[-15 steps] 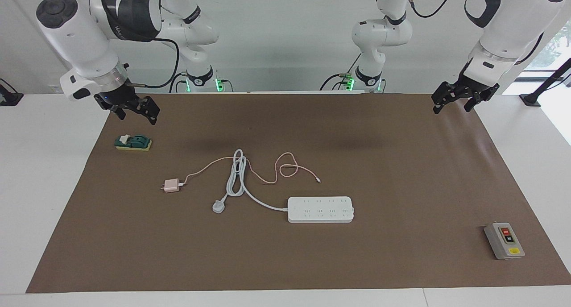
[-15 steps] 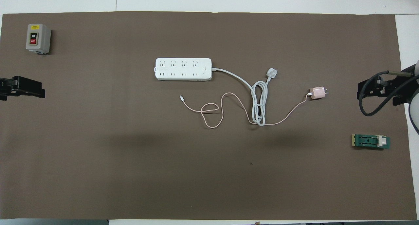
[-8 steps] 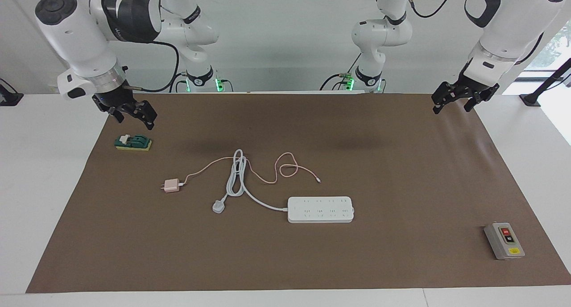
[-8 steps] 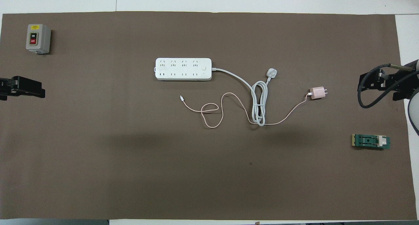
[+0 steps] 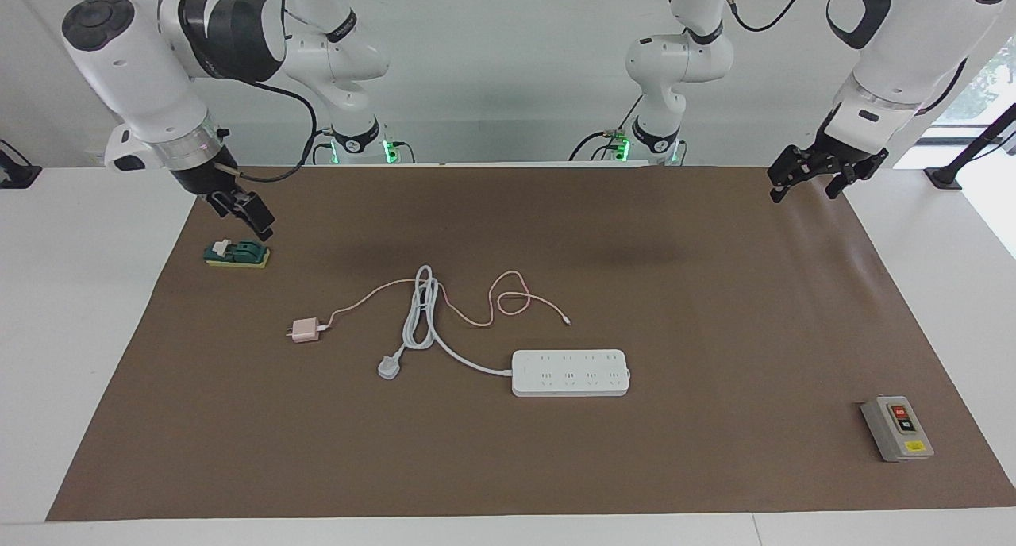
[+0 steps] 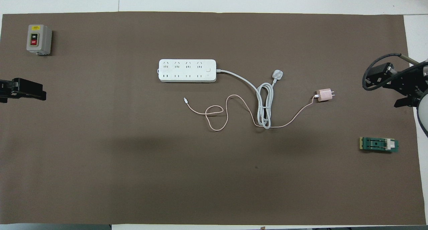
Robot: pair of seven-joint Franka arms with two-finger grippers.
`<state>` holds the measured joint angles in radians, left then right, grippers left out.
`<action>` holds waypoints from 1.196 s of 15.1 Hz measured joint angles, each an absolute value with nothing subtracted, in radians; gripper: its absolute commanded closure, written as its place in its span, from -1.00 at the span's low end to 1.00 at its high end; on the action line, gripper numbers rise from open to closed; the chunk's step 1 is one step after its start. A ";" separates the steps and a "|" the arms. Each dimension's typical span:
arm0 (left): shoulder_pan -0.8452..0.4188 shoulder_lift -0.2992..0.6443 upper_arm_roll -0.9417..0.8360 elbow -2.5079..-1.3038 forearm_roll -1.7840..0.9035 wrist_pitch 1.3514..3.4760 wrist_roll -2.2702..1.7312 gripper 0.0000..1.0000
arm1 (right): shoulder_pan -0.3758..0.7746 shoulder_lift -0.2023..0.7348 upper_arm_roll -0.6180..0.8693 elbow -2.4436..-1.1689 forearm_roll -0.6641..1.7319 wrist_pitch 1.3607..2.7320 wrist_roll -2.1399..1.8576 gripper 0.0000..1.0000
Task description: Plug charger into power strip
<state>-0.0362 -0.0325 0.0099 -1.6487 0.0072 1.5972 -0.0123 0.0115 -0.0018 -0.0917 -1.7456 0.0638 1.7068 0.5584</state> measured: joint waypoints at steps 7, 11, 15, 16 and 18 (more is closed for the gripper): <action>-0.037 -0.041 -0.007 -1.648 0.007 1.559 -0.012 -1.00 | -0.028 -0.002 -0.093 -1.783 0.135 1.708 0.710 -1.00; -0.044 -0.051 -0.023 -1.648 -0.024 1.559 -0.012 -1.00 | -0.022 0.000 -0.092 -1.828 0.136 1.793 0.850 -1.00; -0.044 -0.065 -0.020 -1.706 -0.225 1.640 -0.010 -1.00 | -0.021 0.003 -0.092 -1.854 0.134 1.806 0.916 -1.00; -0.044 -0.070 -0.020 -1.734 -0.273 1.675 -0.004 -1.00 | -0.020 0.003 -0.091 -1.855 0.134 1.797 0.958 -1.00; -0.045 -0.072 -0.021 -1.794 -0.400 1.741 0.017 -1.00 | -0.019 0.003 -0.086 -1.857 0.135 1.793 1.079 -1.00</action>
